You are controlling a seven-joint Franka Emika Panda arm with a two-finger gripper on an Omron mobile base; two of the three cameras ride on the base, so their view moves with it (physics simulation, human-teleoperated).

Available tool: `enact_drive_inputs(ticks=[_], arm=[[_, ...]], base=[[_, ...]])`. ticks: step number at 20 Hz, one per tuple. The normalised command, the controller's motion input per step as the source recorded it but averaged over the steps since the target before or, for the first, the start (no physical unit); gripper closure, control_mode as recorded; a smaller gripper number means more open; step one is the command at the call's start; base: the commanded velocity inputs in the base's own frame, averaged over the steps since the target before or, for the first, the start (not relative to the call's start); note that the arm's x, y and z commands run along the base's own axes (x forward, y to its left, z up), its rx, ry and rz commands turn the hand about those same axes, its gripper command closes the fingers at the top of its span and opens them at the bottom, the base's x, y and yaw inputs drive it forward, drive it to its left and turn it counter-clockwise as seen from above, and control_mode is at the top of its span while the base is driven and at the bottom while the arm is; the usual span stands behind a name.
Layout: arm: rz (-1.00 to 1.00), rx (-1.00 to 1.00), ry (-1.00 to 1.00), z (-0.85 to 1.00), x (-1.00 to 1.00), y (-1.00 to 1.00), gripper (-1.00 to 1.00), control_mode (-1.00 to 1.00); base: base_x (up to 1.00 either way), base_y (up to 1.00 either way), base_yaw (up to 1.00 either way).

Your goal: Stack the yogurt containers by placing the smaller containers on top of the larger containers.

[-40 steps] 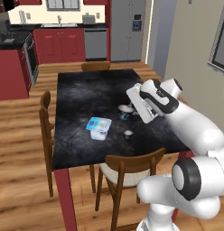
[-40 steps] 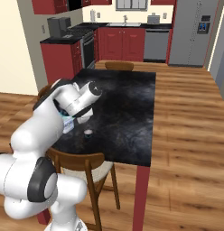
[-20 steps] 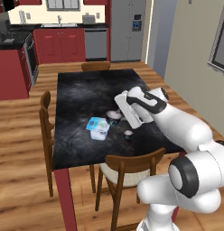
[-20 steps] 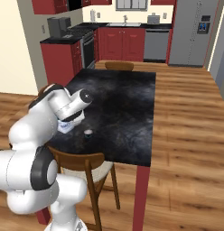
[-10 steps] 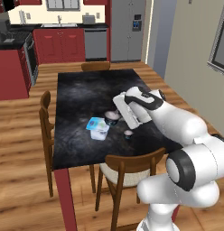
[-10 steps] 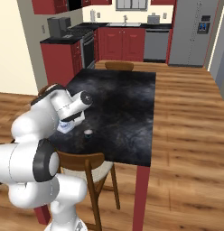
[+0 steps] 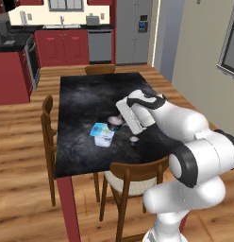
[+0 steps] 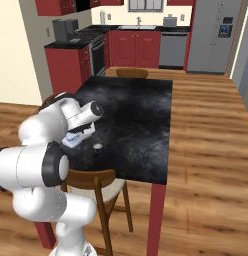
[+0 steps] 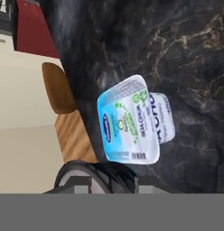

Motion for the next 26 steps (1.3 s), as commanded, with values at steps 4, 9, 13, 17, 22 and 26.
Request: enact_drive_inputs(ticks=[4, 9, 13, 17, 22, 26], arm=[[0.0, 0.0, 0.0, -0.16, 0.12, 0.03, 1.0, -1.0], [0.0, 0.0, 0.0, -0.18, 0.08, 0.03, 1.0, -1.0], [0.0, 0.0, 0.0, -0.14, 0.1, 0.06, 1.0, -1.0], [0.0, 0.0, 0.0, -0.1, 0.1, 0.08, 1.0, -1.0], [0.0, 0.0, 0.0, -0.11, 0.08, 0.06, 1.0, -1.0], [0.0, 0.0, 0.0, -0.11, 0.08, 0.03, 1.0, -1.0]], base=[[0.0, 0.0, 0.0], [0.0, 0.0, 0.0], [0.0, 0.0, 0.0], [0.0, 0.0, 0.0], [0.0, 0.0, 0.0], [0.0, 0.0, 0.0]])
